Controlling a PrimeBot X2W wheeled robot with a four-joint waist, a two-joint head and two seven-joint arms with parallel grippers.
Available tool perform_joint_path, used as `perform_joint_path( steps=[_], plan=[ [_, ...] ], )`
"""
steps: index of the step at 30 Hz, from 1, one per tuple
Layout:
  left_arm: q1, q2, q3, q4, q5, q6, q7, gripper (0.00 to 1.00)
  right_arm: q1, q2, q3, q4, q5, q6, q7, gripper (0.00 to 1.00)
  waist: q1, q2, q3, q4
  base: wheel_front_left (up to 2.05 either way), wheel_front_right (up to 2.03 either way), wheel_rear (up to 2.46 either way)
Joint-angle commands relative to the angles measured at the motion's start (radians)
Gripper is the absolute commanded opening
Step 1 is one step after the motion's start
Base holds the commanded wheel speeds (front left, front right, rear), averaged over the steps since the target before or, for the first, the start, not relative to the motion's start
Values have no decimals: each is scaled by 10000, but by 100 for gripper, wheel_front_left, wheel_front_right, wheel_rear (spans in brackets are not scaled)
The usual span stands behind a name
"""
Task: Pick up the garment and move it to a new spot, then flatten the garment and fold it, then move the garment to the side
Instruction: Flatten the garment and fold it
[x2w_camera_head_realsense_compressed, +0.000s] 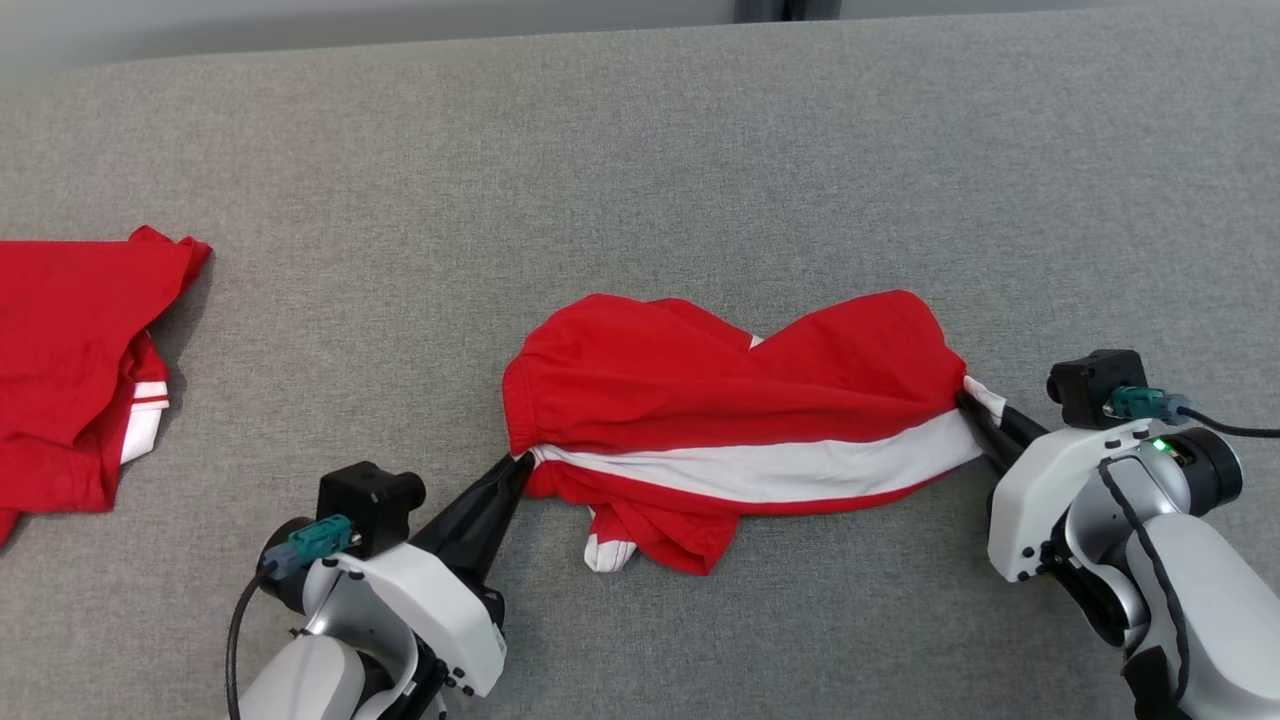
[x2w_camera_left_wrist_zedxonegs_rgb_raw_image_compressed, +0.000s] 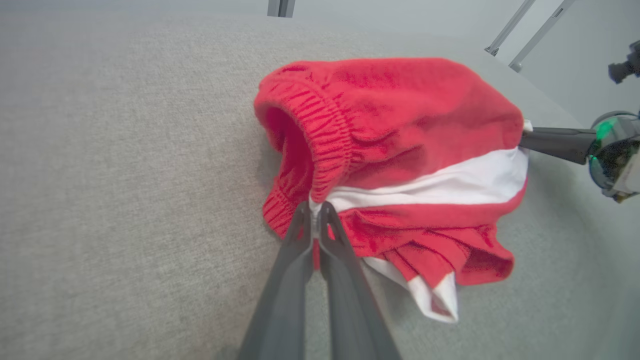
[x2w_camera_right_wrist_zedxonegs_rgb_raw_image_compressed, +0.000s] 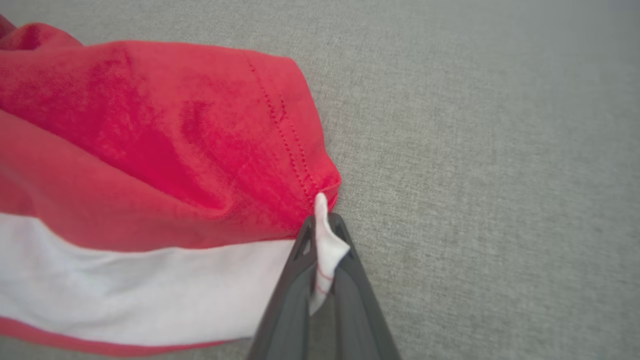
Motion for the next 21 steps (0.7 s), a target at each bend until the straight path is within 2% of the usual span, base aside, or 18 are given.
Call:
perform_joint_path(
  steps=[1,12,21],
  plan=[
    [-189,78,93,-36,86,72,-122,0,76,-142,-54,12,144,-6,-124,0,0,0,-34,-12,0,0,0],
    [-259,347,471,-943,444,785,-392,0,589,55,-1256,-1735,273,-5,-1313,0,0,0,-509,-280,0,0,0],
    [-1114,687,847,-2774,1126,1475,-314,0,949,795,-2463,-4679,576,-5,-1558,0,0,0,-1204,-416,0,0,0]
  ],
)
